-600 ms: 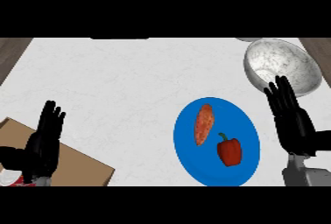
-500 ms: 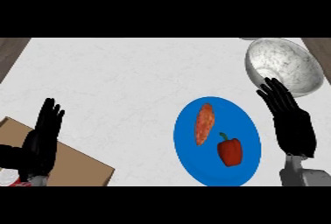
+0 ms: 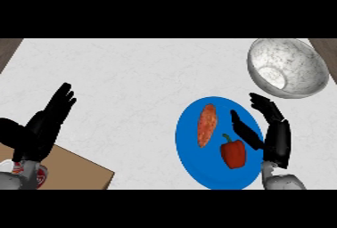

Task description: Pick the sweet potato from the plate and place it in the bowl

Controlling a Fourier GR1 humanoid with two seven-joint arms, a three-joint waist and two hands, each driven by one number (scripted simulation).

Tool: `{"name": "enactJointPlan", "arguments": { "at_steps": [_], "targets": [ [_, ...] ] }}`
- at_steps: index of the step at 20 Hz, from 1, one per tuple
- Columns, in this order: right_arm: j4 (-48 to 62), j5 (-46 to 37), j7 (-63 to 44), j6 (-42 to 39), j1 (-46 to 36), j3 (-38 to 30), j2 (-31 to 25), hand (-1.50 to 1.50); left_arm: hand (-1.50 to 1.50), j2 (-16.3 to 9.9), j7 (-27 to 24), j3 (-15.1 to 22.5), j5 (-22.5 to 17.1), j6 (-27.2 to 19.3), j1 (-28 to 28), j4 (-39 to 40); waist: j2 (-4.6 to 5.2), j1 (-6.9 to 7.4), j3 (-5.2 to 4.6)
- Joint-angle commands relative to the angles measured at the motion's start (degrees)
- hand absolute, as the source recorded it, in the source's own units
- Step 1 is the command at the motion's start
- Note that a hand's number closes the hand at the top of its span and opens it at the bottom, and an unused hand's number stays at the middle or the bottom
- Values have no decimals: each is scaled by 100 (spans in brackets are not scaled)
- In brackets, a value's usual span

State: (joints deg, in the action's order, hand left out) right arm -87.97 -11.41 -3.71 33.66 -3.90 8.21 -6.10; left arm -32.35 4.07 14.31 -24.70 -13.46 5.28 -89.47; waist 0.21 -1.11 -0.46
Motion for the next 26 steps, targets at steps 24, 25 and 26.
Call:
{"name": "enactJointPlan", "arguments": {
  "at_steps": [24, 25, 26],
  "targets": [
    [-455, -3862, -7556, -3970, -3239, 1234, 609, -150, 0, 8, 579, -127, -133, 761, 918, 593, -33, 193, 31],
    [-367, -3690, -7591, -4089, -3279, 1149, 609, -150, 0, 97, 711, 19, -85, 777, 986, 705, -22, 143, 33],
    [-160, -3595, -7701, -4082, -3374, 1190, 609, -150, 0, 105, 666, -35, -95, 733, 978, 526, -29, 207, 35]
  ]
}}
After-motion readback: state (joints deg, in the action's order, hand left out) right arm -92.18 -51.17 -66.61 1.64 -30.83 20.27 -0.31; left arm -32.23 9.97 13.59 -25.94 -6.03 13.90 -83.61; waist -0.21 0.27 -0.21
